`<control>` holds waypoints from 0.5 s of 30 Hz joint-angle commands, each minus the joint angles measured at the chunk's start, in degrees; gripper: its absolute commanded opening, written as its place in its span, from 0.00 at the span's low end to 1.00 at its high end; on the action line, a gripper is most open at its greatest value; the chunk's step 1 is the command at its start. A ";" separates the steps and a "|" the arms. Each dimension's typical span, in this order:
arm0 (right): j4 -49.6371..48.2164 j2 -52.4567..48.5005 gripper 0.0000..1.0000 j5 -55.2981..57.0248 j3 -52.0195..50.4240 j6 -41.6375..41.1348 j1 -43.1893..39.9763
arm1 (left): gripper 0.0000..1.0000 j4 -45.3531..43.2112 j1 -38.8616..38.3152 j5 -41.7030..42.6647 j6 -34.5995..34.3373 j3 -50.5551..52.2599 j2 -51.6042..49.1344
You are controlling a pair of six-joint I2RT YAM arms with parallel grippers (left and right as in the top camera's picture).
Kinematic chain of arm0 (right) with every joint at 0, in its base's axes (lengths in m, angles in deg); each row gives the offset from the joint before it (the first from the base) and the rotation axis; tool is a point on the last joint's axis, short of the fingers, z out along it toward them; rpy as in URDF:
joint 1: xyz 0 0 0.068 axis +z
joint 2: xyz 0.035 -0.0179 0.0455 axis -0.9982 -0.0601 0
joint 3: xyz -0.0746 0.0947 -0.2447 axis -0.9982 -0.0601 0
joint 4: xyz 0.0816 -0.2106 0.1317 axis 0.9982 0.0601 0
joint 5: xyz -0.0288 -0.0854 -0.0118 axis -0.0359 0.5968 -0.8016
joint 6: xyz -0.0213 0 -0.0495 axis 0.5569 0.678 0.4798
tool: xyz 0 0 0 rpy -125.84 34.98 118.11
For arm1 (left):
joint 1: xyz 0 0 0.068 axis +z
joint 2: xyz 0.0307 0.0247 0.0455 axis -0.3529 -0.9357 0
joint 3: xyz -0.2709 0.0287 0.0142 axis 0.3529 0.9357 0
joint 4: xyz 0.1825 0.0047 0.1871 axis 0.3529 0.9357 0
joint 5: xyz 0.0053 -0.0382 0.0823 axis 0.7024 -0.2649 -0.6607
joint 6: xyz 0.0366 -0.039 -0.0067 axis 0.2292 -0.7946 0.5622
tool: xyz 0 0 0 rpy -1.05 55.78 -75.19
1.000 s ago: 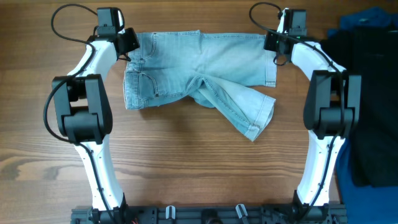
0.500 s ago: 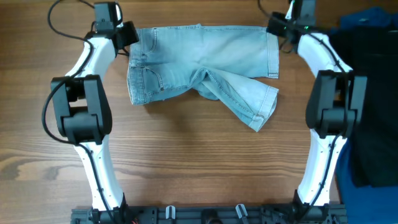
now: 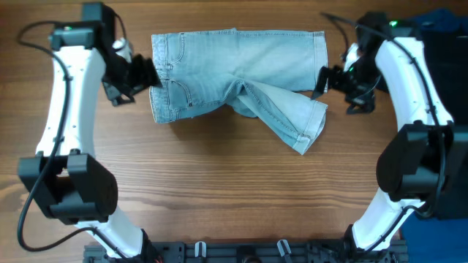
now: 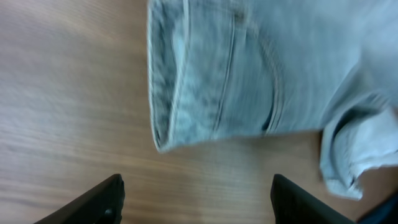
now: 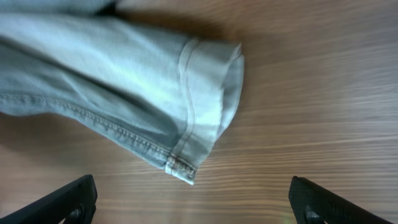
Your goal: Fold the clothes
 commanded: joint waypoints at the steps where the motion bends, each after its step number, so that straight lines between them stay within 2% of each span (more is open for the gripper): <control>1: -2.54 5.55 1.00 -6.25 -8.31 -0.26 1.75 | 0.75 0.44 -2.19 -1.11 -0.94 1.22 -0.09; 4: -8.72 15.47 1.00 -7.32 -20.50 -4.02 2.01 | 0.77 0.48 -3.61 -1.81 -1.14 1.44 -0.09; 7: -17.49 23.65 0.93 -9.29 -30.01 -8.15 2.01 | 0.79 -1.11 -3.91 -8.37 -4.00 1.77 -0.11; 12: -27.10 24.74 0.82 -13.16 -42.32 -12.28 3.32 | 0.81 -6.45 -3.93 -9.90 -4.42 5.64 -0.11; 15: -33.27 24.74 0.71 -15.41 -44.63 -13.73 3.37 | 0.81 -7.15 -3.87 -9.92 -4.37 5.90 -0.11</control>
